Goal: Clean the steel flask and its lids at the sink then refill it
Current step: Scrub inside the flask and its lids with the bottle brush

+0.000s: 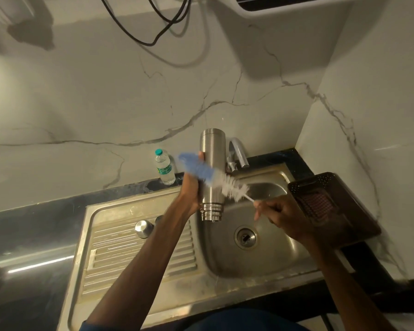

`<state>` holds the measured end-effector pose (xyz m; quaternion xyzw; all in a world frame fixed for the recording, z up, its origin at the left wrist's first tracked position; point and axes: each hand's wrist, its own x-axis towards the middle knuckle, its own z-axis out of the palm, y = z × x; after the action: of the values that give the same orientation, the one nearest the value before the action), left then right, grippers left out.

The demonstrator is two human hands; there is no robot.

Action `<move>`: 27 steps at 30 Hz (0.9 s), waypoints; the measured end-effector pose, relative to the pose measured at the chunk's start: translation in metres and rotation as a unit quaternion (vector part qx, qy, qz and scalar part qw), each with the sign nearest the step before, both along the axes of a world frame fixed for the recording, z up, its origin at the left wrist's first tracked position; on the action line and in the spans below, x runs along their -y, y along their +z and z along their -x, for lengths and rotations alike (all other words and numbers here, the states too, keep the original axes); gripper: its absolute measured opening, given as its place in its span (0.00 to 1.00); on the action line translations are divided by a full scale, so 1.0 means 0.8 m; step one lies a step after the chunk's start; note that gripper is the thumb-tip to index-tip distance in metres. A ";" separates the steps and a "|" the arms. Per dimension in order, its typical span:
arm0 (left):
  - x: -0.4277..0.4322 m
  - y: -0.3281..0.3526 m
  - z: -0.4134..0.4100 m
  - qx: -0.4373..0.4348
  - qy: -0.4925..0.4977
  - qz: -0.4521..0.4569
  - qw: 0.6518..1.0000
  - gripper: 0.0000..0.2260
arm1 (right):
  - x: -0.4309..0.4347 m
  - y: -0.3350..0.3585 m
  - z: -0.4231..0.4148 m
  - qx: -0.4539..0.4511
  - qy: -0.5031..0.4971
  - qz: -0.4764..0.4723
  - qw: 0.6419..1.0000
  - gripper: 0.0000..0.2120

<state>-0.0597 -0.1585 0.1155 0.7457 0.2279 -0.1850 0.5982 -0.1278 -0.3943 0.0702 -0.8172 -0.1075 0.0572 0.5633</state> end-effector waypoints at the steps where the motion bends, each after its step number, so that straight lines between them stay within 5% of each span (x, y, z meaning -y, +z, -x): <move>1: 0.006 -0.004 -0.003 0.019 -0.016 0.072 0.997 0.17 | -0.002 0.000 -0.005 0.002 -0.028 -0.013 1.000 0.18; 3: -0.003 -0.003 0.018 0.055 -0.013 0.253 0.966 0.21 | -0.006 0.002 -0.013 0.020 -0.078 -0.007 0.997 0.20; 6: -0.006 -0.017 0.015 0.055 0.011 0.301 0.952 0.24 | -0.015 0.005 -0.016 0.022 -0.092 -0.008 0.996 0.19; 12: -0.021 -0.025 0.008 0.051 0.040 0.255 0.965 0.23 | -0.008 0.009 0.008 -0.005 0.011 0.030 0.999 0.19; 20: -0.005 -0.010 0.023 0.047 -0.035 0.285 0.957 0.22 | -0.011 0.011 -0.034 0.033 -0.132 0.060 0.989 0.21; 27: -0.008 -0.017 0.020 0.063 -0.061 0.275 0.957 0.22 | 0.001 -0.005 -0.018 0.000 -0.076 0.042 0.996 0.22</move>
<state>-0.0758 -0.1517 0.1020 0.5751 0.0844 -0.2292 0.7808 -0.1134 -0.3955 0.0659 -0.8460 -0.0428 0.0184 0.5312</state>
